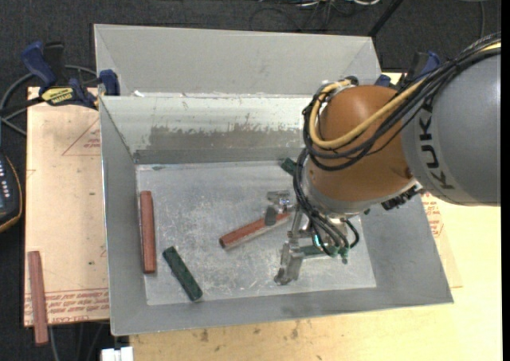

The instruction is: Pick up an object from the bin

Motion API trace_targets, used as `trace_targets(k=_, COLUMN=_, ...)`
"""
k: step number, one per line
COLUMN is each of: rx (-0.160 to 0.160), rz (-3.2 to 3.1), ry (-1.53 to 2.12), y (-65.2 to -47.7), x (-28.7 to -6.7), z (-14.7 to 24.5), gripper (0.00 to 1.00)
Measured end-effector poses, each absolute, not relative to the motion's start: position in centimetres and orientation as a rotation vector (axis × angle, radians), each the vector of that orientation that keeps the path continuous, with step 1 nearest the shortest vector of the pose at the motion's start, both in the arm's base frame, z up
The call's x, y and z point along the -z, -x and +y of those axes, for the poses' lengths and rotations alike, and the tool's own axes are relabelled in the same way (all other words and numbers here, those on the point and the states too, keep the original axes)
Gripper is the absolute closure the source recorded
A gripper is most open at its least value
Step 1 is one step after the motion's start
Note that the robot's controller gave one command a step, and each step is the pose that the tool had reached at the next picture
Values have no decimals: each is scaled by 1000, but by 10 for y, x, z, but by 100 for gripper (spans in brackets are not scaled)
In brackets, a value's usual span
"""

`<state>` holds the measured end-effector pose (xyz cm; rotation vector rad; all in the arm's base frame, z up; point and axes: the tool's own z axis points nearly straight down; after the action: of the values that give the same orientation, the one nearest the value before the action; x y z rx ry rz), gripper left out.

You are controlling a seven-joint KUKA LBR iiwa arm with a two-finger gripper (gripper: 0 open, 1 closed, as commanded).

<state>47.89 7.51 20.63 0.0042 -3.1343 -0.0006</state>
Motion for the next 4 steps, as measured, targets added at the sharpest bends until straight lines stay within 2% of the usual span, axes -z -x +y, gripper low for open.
trace_targets(k=1, rx=4, rz=-3146, ry=2, y=-504, x=-68, z=106, gripper=0)
trace_targets(k=2, rx=3, rz=-3143, ry=8, y=-504, x=-72, z=105, gripper=100)
trace_targets(k=3, rx=3, rz=-3087, ry=607, y=-517, x=-180, z=97, gripper=100)
trace_targets(k=4, rx=1, rz=-3085, ry=605, y=-516, x=-179, z=97, gripper=0)
